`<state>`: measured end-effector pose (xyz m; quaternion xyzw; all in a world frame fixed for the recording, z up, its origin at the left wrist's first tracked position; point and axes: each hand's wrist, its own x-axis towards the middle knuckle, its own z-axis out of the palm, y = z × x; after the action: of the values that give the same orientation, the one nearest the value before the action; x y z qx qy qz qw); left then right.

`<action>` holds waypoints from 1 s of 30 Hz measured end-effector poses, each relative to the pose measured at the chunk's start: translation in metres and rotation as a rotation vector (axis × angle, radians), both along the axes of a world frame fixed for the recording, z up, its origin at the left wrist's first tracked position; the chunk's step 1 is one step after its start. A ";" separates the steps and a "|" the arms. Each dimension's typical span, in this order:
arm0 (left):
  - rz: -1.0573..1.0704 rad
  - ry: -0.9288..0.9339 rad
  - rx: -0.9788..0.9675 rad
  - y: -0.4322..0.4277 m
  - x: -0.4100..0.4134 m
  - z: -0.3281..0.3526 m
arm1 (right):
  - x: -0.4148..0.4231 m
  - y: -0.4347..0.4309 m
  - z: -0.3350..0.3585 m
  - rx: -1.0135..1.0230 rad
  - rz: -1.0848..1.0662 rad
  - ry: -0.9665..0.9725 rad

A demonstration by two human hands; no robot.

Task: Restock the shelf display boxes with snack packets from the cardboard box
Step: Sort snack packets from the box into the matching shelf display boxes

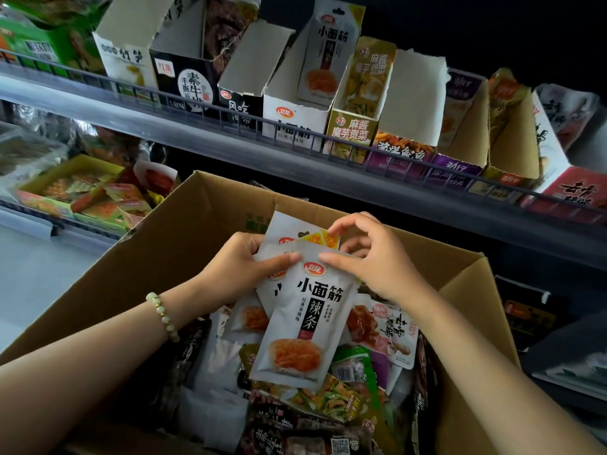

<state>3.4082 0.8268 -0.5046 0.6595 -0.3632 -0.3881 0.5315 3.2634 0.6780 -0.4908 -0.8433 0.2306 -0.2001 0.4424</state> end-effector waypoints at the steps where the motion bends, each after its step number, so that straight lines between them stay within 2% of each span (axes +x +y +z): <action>1: -0.006 0.024 -0.001 0.000 0.000 0.001 | -0.001 -0.003 0.001 0.038 -0.003 -0.008; 5: -0.004 0.108 -0.041 0.000 -0.001 0.006 | -0.005 -0.005 0.003 0.145 0.000 0.057; 7: 0.039 0.140 -0.071 -0.001 -0.003 0.006 | -0.004 -0.003 0.003 0.316 0.011 0.051; 10: 0.111 0.179 -0.085 -0.002 -0.002 0.004 | -0.003 -0.001 0.001 0.540 -0.038 -0.055; 17: 0.068 0.227 -0.110 -0.002 -0.001 0.007 | 0.007 0.013 -0.015 0.804 -0.253 -0.293; 19: 0.049 0.208 -0.127 -0.003 -0.001 0.006 | 0.008 0.011 -0.015 0.821 -0.297 -0.326; 24: 0.164 0.183 -0.153 -0.003 0.000 0.004 | 0.010 0.016 -0.017 0.644 -0.200 -0.304; 30: 0.234 0.207 -0.127 -0.018 -0.007 0.006 | 0.011 0.012 -0.014 0.613 -0.192 -0.308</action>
<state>3.4016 0.8089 -0.4984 0.6188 -0.2513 -0.3655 0.6484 3.2743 0.6902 -0.5043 -0.6058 0.2887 -0.2870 0.6836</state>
